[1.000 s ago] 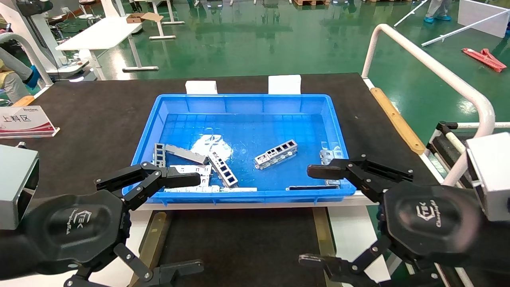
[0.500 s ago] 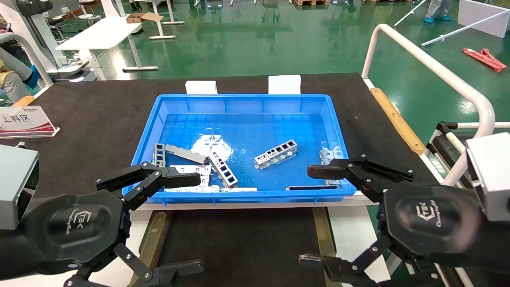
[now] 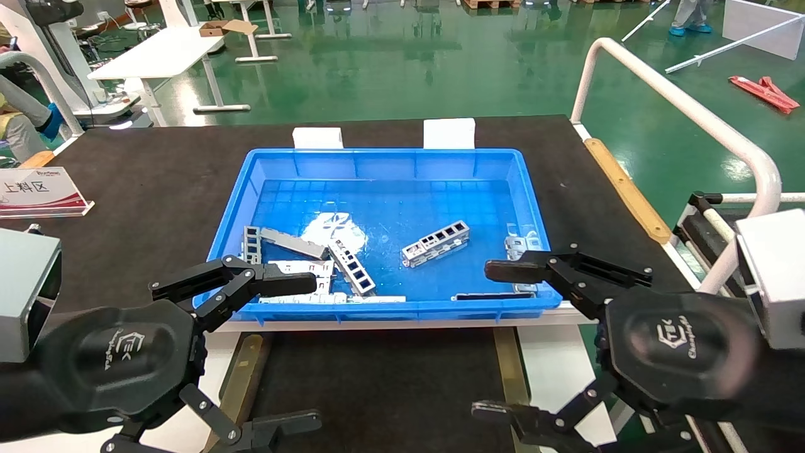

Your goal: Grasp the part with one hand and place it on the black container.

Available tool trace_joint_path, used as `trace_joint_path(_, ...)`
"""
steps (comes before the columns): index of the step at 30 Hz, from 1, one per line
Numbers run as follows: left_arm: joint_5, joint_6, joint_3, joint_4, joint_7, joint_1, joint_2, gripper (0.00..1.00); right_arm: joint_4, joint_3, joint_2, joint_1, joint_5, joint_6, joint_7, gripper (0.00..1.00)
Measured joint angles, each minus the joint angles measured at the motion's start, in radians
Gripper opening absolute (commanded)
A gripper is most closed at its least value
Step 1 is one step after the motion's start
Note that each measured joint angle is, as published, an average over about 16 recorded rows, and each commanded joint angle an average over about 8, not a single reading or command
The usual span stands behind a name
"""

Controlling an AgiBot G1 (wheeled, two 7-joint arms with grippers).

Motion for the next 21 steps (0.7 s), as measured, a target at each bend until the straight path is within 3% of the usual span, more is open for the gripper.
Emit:
trace_joint_path(14,0.032,-0.007,0.013,-0.001,0.002,-0.016,0.009,1.0,0.0,0.0,0.0,0.0,0.0,0.0,0.0,1.0)
trace_joint_path(21,0.084,-0.025,0.039,0.031,0.03,-0.046,0.061,1.0,0.0,0.0,0.0,0.0,0.0,0.0,0.0,1.0)
